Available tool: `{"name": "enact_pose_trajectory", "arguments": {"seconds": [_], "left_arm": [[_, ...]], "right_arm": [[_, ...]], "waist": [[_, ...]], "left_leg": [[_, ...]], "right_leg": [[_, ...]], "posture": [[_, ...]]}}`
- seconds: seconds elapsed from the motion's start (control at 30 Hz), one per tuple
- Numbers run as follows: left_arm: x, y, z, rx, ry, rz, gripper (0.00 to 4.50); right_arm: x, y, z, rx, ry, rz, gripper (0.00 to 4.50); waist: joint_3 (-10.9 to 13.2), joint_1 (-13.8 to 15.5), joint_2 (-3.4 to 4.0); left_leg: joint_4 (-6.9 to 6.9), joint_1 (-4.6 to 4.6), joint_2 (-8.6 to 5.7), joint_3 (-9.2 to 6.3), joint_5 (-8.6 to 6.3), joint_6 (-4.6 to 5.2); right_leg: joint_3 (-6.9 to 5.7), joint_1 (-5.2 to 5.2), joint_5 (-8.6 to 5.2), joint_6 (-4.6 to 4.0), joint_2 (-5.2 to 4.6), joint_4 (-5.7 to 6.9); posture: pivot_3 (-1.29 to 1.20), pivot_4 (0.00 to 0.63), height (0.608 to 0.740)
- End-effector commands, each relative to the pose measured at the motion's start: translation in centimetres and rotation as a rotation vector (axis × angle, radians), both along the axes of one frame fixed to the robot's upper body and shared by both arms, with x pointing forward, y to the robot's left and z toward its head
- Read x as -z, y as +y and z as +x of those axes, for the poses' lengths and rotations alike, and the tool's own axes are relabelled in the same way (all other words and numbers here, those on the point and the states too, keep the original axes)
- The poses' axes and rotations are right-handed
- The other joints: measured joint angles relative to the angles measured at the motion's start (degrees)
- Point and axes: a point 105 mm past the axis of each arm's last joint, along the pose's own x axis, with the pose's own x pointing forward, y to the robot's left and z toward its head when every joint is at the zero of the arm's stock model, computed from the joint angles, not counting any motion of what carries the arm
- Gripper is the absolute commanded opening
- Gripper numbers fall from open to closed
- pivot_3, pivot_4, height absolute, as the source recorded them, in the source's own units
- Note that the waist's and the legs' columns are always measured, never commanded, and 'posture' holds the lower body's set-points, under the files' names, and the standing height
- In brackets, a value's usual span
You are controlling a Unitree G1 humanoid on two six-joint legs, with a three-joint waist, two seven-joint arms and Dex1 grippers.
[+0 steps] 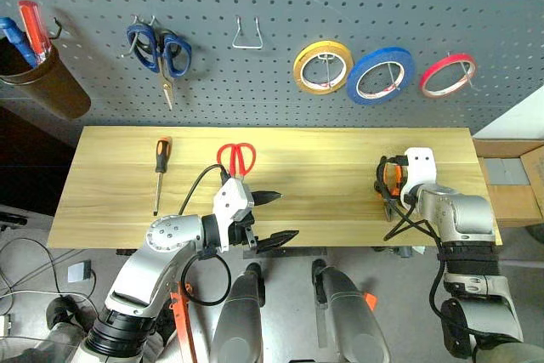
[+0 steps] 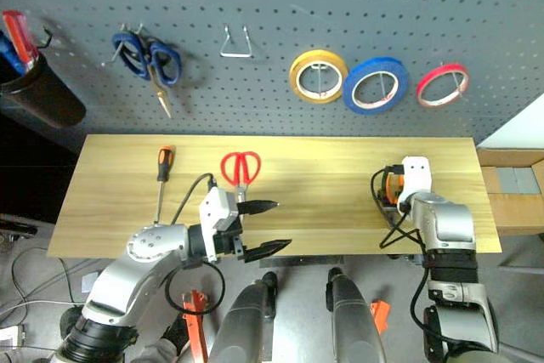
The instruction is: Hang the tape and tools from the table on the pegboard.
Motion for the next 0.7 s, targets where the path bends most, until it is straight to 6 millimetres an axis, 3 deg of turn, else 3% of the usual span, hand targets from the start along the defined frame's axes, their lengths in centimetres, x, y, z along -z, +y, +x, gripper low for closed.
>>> {"name": "enact_pose_trajectory", "arguments": {"seconds": [0.03,0.1,0.17,0.37,0.7], "left_arm": [[-0.58,-0.3,-0.4,0.013,-0.023,-0.013,4.5],[-0.53,-0.28,-0.39,0.011,-0.022,-0.011,4.5],[-0.51,-0.24,-0.39,0.009,-0.022,-0.01,4.5],[-0.61,-0.06,-0.37,0.002,-0.024,-0.006,4.5],[-0.46,0.21,0.13,-0.01,-0.026,0.001,4.5]], "right_arm": [[2.27,0.0,-1.41,0.013,0.11,0.029,4.48],[2.32,0.0,-1.3,0.016,0.112,0.025,4.48],[2.48,-0.12,-1.23,0.023,0.117,0.017,4.1],[2.5,-0.23,-1.13,0.019,0.12,-0.003,2.34],[1.56,0.34,-1.16,-0.036,0.086,0.011,2.23]], "waist": [[0.0,0.0,-0.04],[0.1,0.0,-0.1],[0.1,0.0,-0.13],[0.1,0.0,-0.17],[0.1,0.0,-0.19]], "left_leg": [[-0.05,0.0,0.0,0.0,0.0,0.0],[-0.14,0.0,0.01,0.0,0.01,-0.01],[-0.22,0.01,0.01,0.01,0.01,-0.02],[-0.26,0.01,0.01,0.03,0.01,-0.03],[-0.31,0.01,0.02,-0.07,0.01,-0.04]], "right_leg": [[0.0,-0.02,-0.01,0.0,0.0,0.0],[-0.01,-0.05,-0.04,-0.03,0.0,-0.02],[-0.01,-0.06,-0.05,-0.02,0.0,-0.05],[0.01,-0.08,-0.05,-0.01,0.0,-0.08],[0.02,-0.15,-0.09,-0.06,-0.02,-0.13]], "posture": [[0.09,0.497,0.74],[0.09,0.497,0.74],[0.09,0.497,0.74],[0.09,0.499,0.74],[0.09,0.488,0.74]]}}
